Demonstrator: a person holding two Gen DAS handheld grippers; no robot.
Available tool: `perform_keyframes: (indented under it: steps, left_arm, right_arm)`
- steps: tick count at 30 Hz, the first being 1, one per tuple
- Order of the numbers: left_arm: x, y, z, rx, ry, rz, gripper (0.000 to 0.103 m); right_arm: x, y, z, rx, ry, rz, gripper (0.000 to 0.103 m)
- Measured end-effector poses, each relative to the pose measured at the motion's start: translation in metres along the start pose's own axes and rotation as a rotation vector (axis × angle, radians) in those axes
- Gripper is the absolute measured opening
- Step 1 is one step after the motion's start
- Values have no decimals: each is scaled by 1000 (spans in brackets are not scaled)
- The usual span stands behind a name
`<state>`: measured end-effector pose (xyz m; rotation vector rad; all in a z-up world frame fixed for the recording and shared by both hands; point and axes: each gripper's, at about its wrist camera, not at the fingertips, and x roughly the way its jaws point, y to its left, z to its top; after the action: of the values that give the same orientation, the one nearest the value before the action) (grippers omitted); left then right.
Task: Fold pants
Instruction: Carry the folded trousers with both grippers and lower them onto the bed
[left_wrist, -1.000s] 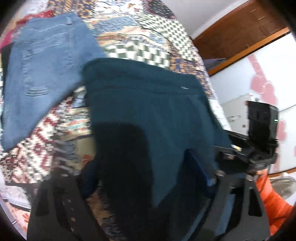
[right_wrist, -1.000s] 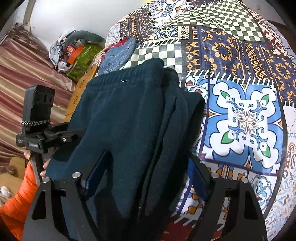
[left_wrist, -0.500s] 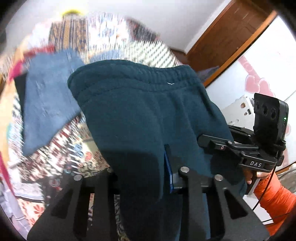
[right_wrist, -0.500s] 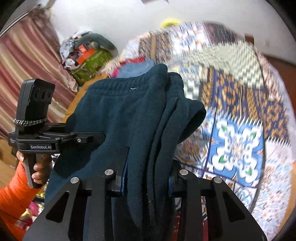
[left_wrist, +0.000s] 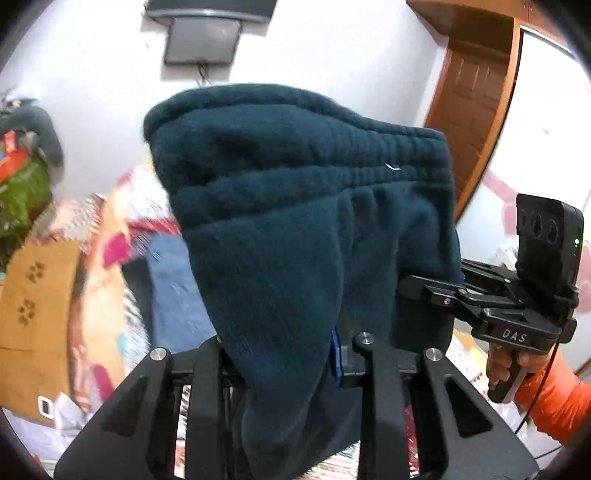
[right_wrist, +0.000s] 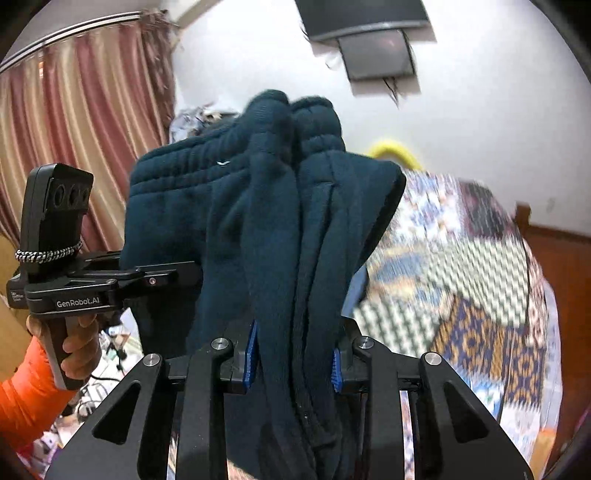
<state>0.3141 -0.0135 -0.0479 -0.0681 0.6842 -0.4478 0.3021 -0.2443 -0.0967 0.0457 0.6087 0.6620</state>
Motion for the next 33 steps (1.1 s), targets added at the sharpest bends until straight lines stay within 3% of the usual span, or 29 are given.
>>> perform_keyframes:
  steps: [7,14,22,33]
  left_arm:
    - [-4,51,29,-31,-59,86,28]
    - [48,103,45,-47,-32,132,28]
    - [135,162,42,-114,49,148,28]
    - [285,232,29,-197,253,160,30]
  right_arm:
    - [41,19,42,-21,-49,39,27]
    - [104,14,64,-3,-16,54,27]
    - [193,-25,71,40,90,36,27]
    - [297,-85,61,95,294,-5,28]
